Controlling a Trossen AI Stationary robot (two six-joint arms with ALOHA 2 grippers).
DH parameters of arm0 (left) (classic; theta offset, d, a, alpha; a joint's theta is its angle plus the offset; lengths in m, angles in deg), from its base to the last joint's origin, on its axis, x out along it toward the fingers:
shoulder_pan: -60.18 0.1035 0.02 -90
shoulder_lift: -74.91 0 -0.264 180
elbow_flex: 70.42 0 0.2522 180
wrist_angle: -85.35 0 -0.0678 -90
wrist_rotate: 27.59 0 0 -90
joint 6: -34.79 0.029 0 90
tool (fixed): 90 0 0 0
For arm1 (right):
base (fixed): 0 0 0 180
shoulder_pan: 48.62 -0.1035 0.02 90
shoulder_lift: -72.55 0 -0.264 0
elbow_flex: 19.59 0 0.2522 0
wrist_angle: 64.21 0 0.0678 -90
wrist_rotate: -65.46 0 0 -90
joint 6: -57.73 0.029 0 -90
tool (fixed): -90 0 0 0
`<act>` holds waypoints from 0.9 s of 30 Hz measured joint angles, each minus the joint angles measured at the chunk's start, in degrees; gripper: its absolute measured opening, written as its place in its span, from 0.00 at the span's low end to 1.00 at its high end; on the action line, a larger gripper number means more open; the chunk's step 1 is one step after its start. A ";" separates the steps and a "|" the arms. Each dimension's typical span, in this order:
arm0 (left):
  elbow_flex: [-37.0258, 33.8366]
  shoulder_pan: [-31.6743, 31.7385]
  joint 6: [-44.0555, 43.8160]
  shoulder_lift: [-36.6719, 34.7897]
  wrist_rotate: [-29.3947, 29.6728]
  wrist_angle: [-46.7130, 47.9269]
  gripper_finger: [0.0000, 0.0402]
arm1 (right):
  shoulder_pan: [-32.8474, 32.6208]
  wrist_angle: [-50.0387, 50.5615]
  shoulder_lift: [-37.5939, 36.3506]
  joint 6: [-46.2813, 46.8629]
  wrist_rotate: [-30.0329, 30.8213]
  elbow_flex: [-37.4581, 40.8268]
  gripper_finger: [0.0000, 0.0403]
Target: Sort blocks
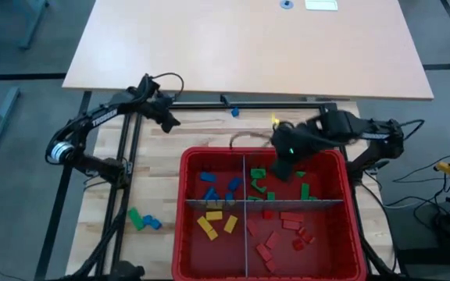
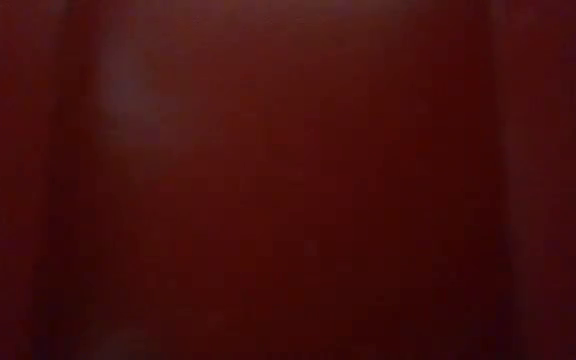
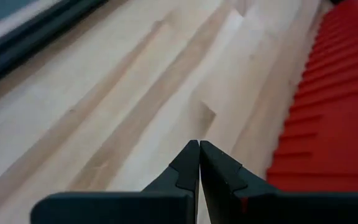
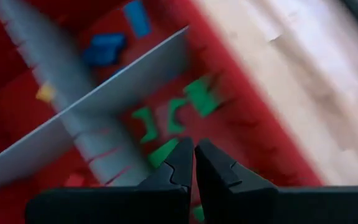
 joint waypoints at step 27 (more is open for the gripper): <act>-0.37 -5.79 -8.84 -7.01 -4.43 -5.69 0.00 | -50.39 -3.45 -0.95 48.13 -8.73 8.55 0.00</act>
